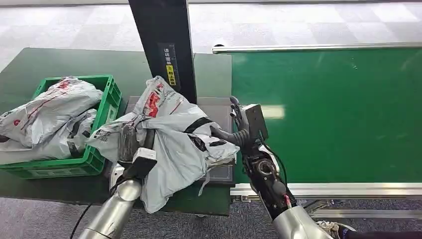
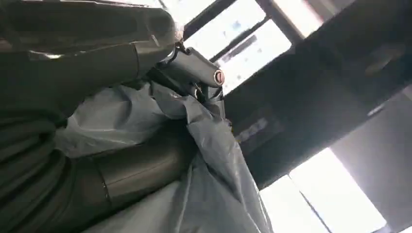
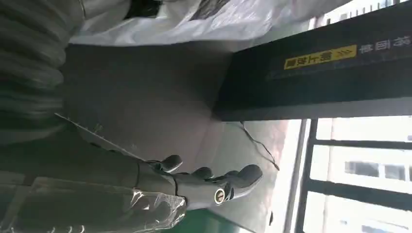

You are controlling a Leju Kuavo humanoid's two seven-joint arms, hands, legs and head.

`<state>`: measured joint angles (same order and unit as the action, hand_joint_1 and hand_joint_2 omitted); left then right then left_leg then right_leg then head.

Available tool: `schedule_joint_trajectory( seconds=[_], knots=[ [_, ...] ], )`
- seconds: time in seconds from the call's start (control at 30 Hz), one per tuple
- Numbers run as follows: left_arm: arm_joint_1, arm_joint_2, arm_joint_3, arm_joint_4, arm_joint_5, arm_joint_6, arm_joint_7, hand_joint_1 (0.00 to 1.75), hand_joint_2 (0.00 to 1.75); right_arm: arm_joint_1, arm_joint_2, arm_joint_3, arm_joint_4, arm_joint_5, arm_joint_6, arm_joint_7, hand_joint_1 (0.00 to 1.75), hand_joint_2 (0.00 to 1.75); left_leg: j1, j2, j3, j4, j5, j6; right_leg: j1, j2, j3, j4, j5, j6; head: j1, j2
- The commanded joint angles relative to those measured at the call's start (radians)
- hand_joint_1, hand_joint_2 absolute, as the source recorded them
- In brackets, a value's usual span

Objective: Moved the parcel from conveyor to table for the left to box.

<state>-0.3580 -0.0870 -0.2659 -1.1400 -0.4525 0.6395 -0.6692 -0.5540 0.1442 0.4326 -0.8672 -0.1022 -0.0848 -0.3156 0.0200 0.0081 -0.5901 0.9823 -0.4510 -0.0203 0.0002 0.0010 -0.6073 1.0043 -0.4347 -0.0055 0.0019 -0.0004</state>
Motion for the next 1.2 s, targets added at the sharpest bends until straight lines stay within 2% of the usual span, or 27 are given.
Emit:
schedule_joint_trajectory(
  seconds=[0.03, 0.13, 0.27, 0.3, 0.37, 0.4, 0.43, 0.47, 0.5, 0.53, 0.57, 0.67, 0.7, 0.9, 0.93, 0.97, 1.0, 1.1, 1.2],
  knots=[
    [0.058, -0.093, 0.189, -0.413, -0.239, 0.059, -0.029, 1.75, 1.75, 0.008, -0.042, 0.056, -0.064, 0.076, -0.071, -0.108, 0.00, 1.75, 0.000, 0.000, -0.001, 0.001, 0.000, 0.001, 0.000, 0.000, -0.001, 0.000, 0.000, 0.000, 0.000, 0.000],
    [0.032, -0.135, 0.279, -0.522, -0.378, 0.059, -0.029, 1.75, 1.75, 0.001, -0.041, 0.059, -0.058, 0.083, -0.073, -0.120, 0.00, 1.75, 0.000, 0.000, -0.002, 0.001, 0.000, 0.001, 0.000, 0.000, -0.001, 0.000, 0.000, 0.000, 0.000, 0.000],
    [-0.048, -0.161, 0.410, -0.485, -0.515, 0.059, -0.029, 1.75, 1.75, -0.004, -0.039, 0.068, -0.045, 0.069, -0.045, -0.117, 0.00, 1.75, 0.000, 0.000, -0.001, 0.001, 0.000, 0.001, 0.000, 0.000, -0.001, 0.001, 0.000, 0.000, 0.000, 0.000],
    [-0.048, -0.161, 0.410, -0.485, -0.515, 0.059, -0.029, 1.75, 1.75, -0.004, -0.039, 0.068, -0.045, 0.069, -0.045, -0.117, 0.00, 1.75, 0.000, 0.000, -0.001, 0.001, 0.000, 0.001, 0.000, 0.000, 0.000, 0.000, 0.000, 0.000, 0.000, 0.000],
    [-0.144, -0.173, 0.571, -0.404, -0.665, 0.059, -0.029, 1.75, 1.75, -0.020, -0.025, 0.080, -0.010, 0.072, -0.034, -0.128, 0.00, 1.75, -0.001, 0.000, 0.001, 0.000, 0.000, 0.001, -0.001, 0.000, 0.001, 0.000, 0.000, 0.001, 0.000, 0.000],
    [-0.144, -0.173, 0.571, -0.404, -0.665, 0.059, -0.029, 1.75, 1.75, -0.020, -0.025, 0.080, -0.010, 0.072, -0.034, -0.128, 0.00, 1.75, 0.000, 0.001, 0.000, 0.001, 0.000, 0.001, 0.000, 0.001, 0.000, 0.001, 0.000, 0.000, 0.000, 0.000],
    [-0.210, -0.177, 0.686, -0.317, -0.754, 0.059, -0.029, 1.75, 1.75, -0.031, -0.010, 0.082, 0.013, 0.076, -0.030, -0.134, 0.00, 1.75, 0.000, 0.001, 0.000, 0.001, 0.000, 0.001, 0.000, 0.001, 0.000, 0.001, 0.000, 0.000, 0.000, 0.000],
    [-0.261, -0.160, 0.769, -0.249, -0.845, 0.059, -0.007, 1.75, 1.75, -0.041, 0.001, 0.088, 0.032, 0.082, -0.025, -0.142, 0.00, 1.75, -0.001, 0.001, 0.001, 0.001, 0.000, 0.001, 0.000, 0.002, 0.000, 0.001, 0.000, 0.000, 0.000, 0.000],
    [-0.261, -0.160, 0.769, -0.249, -0.845, 0.059, -0.007, 1.75, 1.75, -0.041, 0.001, 0.088, 0.032, 0.082, -0.025, -0.142, 0.00, 1.75, -0.001, 0.001, 0.001, 0.000, 0.000, 0.001, 0.000, 0.001, 0.000, 0.001, 0.000, 0.000, 0.000, 0.000],
    [-0.295, -0.124, 0.802, -0.196, -0.891, 0.059, 0.032, 1.75, 1.75, -0.049, 0.009, 0.092, 0.043, 0.086, -0.023, -0.144, 0.00, 1.75, -0.001, 0.002, 0.002, -0.001, 0.000, 0.001, -0.001, 0.003, 0.001, 0.001, 0.000, 0.000, 0.000, 0.000],
    [-0.327, -0.081, 0.807, -0.117, -0.952, 0.059, 0.127, 1.75, 1.75, -0.059, 0.013, 0.096, 0.057, 0.090, -0.018, -0.146, 0.00, 1.75, -0.002, 0.002, 0.004, -0.002, 0.001, 0.001, -0.002, 0.003, 0.002, 0.000, 0.000, 0.000, 0.000, 0.000],
    [-0.377, 0.034, 0.750, 0.059, -1.089, 0.059, 0.380, 1.75, 1.75, -0.071, 0.019, 0.104, 0.070, 0.099, -0.013, -0.152, 0.00, 1.75, -0.001, 0.003, 0.003, -0.002, 0.001, 0.000, -0.001, 0.003, 0.001, 0.000, 0.000, 0.000, 0.000, 0.000],
    [-0.397, 0.066, 0.730, 0.091, -1.071, 0.059, 0.394, 1.75, 1.75, -0.074, 0.022, 0.105, 0.071, 0.100, -0.012, -0.152, 0.00, 1.75, -0.001, 0.001, 0.002, -0.001, 0.001, 0.000, -0.001, 0.000, 0.001, 0.001, 0.000, 0.000, 0.000, 0.000],
    [-0.397, 0.066, 0.730, 0.091, -1.071, 0.059, 0.394, 1.75, 1.75, -0.074, 0.022, 0.105, 0.071, 0.100, -0.012, -0.152, 0.00, 1.75, -0.001, 0.000, 0.002, -0.001, 0.002, 0.001, 0.000, 0.000, 0.001, 0.001, -0.001, 0.000, 0.000, 0.000],
    [-0.376, 0.177, 0.604, 0.197, -1.118, 0.059, 0.519, 1.75, 1.75, -0.075, 0.020, 0.109, 0.073, 0.105, -0.008, -0.152, 0.00, 1.75, -0.001, 0.000, 0.002, -0.001, 0.002, 0.001, -0.001, 0.000, 0.002, 0.000, -0.001, 0.001, 0.000, 0.000],
    [-0.424, 0.237, 0.418, 0.301, -1.118, 0.059, 0.815, 1.75, 1.75, -0.079, 0.023, 0.108, 0.075, 0.106, -0.001, -0.152, 0.00, 1.75, -0.001, 0.000, 0.002, -0.001, 0.001, 0.001, 0.000, 0.001, 0.002, 0.000, 0.000, 0.001, 0.000, 0.000],
    [-0.494, 0.301, 0.323, 0.465, -1.118, 0.059, 0.929, 1.75, 1.75, -0.084, 0.028, 0.108, 0.078, 0.108, 0.005, -0.152, 0.00, 1.75, -0.001, -0.002, 0.003, -0.002, 0.002, 0.001, -0.001, -0.002, 0.003, 0.000, -0.001, 0.000, 0.000, 0.000],
    [-0.616, 0.367, 0.198, 0.709, -1.118, 0.057, 1.049, 1.75, 1.75, -0.087, 0.032, 0.111, 0.073, 0.113, 0.021, -0.142, 0.00, 1.75, 0.000, -0.005, -0.002, 0.001, 0.003, -0.001, 0.001, -0.006, -0.001, 0.003, -0.001, -0.001, 0.000, 0.000],
    [-0.653, 0.381, 0.173, 0.779, -1.118, -0.027, 1.084, 1.75, 1.75, -0.087, 0.029, 0.118, 0.069, 0.118, 0.028, -0.136, 0.00, 1.75, 0.000, -0.002, -0.001, 0.000, 0.003, 0.000, 0.000, -0.002, -0.001, 0.002, 0.000, 0.000, 0.000, 0.000]
  ],
)
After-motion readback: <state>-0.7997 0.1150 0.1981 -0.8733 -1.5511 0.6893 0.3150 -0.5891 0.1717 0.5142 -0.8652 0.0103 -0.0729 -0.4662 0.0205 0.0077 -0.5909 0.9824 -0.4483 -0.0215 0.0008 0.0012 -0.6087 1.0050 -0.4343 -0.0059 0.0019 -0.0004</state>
